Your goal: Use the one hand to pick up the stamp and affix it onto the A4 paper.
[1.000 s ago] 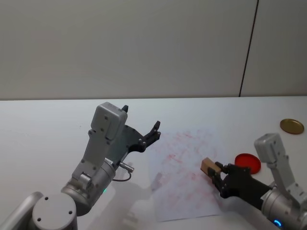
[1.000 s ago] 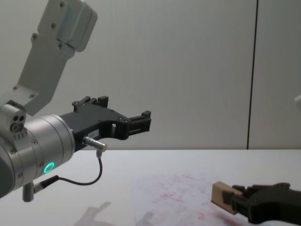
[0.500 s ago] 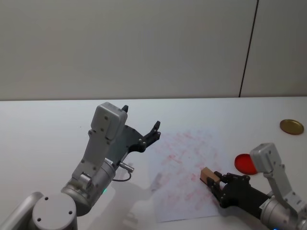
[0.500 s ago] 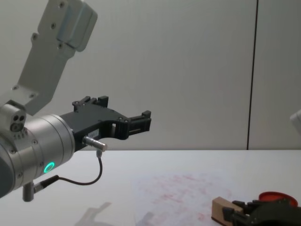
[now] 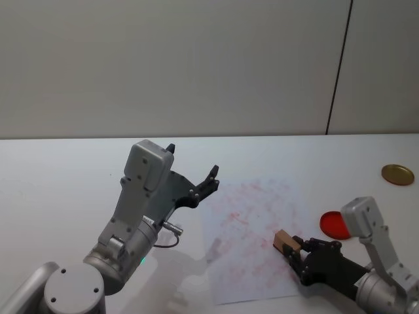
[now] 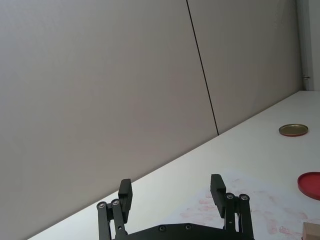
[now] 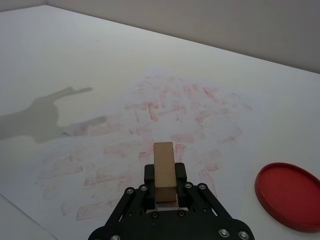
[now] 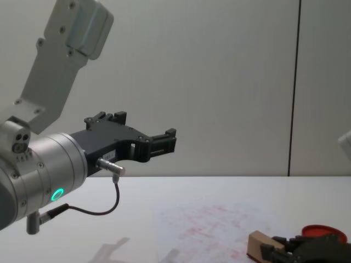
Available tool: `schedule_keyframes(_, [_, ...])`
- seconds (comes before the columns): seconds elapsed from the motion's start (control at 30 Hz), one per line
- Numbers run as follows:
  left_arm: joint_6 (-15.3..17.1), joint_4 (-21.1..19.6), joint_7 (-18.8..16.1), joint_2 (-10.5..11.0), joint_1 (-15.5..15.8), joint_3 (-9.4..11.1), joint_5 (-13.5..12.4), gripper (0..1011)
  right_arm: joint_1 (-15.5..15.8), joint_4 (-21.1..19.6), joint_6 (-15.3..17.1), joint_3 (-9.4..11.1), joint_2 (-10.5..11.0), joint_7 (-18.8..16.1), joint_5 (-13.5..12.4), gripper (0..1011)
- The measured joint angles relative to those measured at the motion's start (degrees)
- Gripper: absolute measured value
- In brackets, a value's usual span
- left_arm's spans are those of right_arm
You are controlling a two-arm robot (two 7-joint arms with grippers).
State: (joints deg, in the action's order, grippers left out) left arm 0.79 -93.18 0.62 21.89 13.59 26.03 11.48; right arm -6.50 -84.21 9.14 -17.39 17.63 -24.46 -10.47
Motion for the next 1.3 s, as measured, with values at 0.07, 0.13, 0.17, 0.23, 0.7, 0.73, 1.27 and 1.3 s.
schedule_keyframes(0.07, [0.0,0.0,0.0,0.0,0.0,0.0,0.0,993,0.1,-0.2,-0.1,0.0,0.0,0.1,-0.4,217])
schedule_keyframes(0.13, [0.0,0.0,0.0,0.0,0.0,0.0,0.0,993,0.3,-0.3,-0.3,0.0,0.1,0.3,-0.7,218])
schedule_keyframes(0.17, [0.0,0.0,0.0,0.0,0.0,0.0,0.0,993,0.3,-0.5,-0.5,0.1,0.1,0.4,-0.9,217])
schedule_keyframes(0.23, [0.0,0.0,0.0,0.0,0.0,0.0,0.0,993,0.3,-1.1,-1.1,0.3,0.2,0.7,-1.5,217])
schedule_keyframes(0.7, [0.0,0.0,0.0,0.0,0.0,0.0,0.0,993,-0.3,-4.2,-5.1,2.4,0.9,4.2,-5.7,218])
schedule_keyframes(0.73, [0.0,0.0,0.0,0.0,0.0,0.0,0.0,993,-0.4,-4.3,-5.2,2.5,0.9,4.5,-5.8,217])
schedule_keyframes(1.27, [0.0,0.0,0.0,0.0,0.0,0.0,0.0,993,-0.7,-2.6,-4.9,4.9,2.8,8.8,-5.4,218])
schedule_keyframes(1.3, [0.0,0.0,0.0,0.0,0.0,0.0,0.0,993,-0.7,-2.4,-4.9,4.9,2.9,8.9,-5.3,218])
